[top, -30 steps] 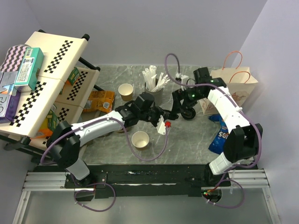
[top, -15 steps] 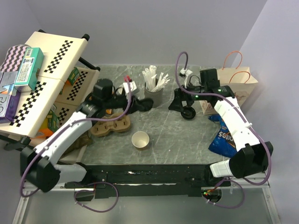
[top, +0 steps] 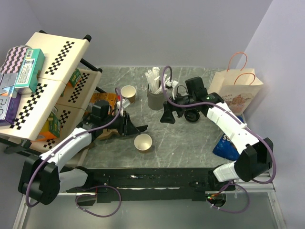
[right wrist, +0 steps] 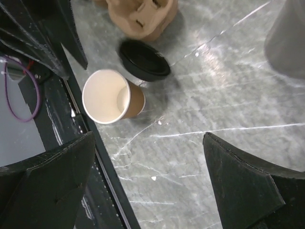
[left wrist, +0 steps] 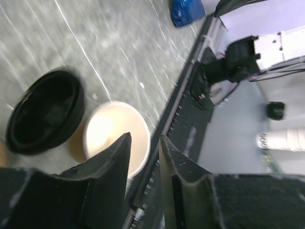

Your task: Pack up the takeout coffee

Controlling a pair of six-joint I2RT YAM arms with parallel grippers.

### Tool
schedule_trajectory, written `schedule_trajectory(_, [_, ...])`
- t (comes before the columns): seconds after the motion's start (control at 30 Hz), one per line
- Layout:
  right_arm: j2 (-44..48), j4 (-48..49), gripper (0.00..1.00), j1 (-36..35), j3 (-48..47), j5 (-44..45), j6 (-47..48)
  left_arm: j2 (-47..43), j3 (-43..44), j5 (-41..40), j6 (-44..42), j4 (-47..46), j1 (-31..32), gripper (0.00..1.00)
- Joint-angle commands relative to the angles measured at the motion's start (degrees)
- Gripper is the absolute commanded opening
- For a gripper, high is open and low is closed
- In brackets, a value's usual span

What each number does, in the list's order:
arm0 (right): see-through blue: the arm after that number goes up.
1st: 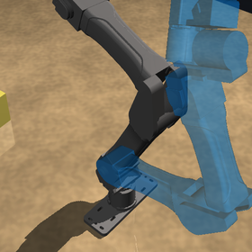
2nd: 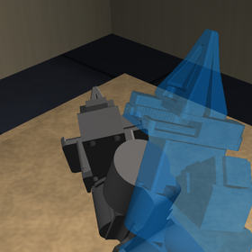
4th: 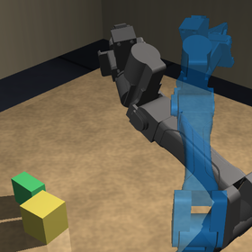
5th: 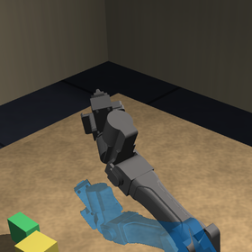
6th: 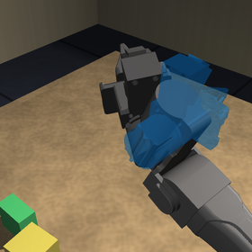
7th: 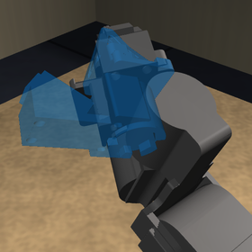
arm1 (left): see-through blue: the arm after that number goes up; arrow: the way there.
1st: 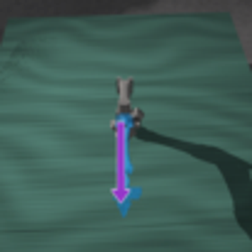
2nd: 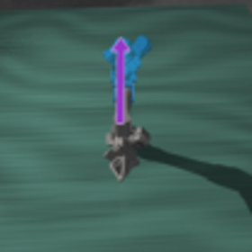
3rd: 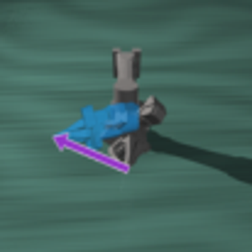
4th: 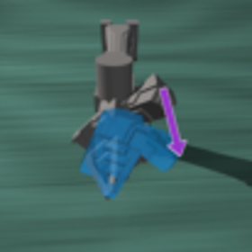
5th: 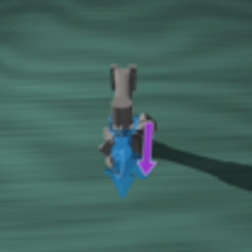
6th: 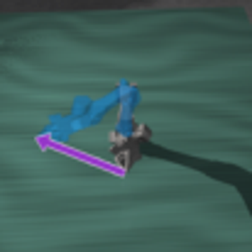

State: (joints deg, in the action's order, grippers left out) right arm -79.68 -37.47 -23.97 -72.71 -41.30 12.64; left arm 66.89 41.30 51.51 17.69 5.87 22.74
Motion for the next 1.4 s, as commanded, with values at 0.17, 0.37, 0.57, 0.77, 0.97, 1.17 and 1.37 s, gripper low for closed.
schedule_trajectory(0.17, [-0.8,6.8,1.0,-3.0,2.8,1.4,-2.4,-0.8,-0.6,3.1,4.3,-4.6,-1.4,0.45])
schedule_trajectory(0.37, [-0.7,5.9,0.91,-3.5,2.0,1.8,9.0,0.5,8.6,-3.5,-12.8,7.5,-1.4,0.53])
schedule_trajectory(0.57, [-1.8,-1.2,0.81,-4.9,0.4,-2.3,26.1,0.6,12.7,-5.5,-26.6,17.6,-1.3,0.54])
schedule_trajectory(0.77, [-3.5,5.1,0.81,-8.6,5.1,2.4,15.5,-2.9,8.5,-10.3,-31.0,21.6,-1.4,0.54])
schedule_trajectory(0.97, [-7.5,9.7,0.74,-14.8,4.3,8.9,2.2,-7.6,7.0,-18.7,-25.3,22.2,-1.5,0.57])
schedule_trajectory(1.17, [-11.6,8.9,0.73,-18.3,2.4,10.5,-2.7,-11.1,7.4,-24.3,-24.9,26.5,-2.9,0.58])
schedule_trajectory(1.37, [-15.2,9.0,0.68,-19.5,1.5,14.9,-7.5,-12.5,7.2,-23.8,-24.6,26.2,-6.5,0.59])
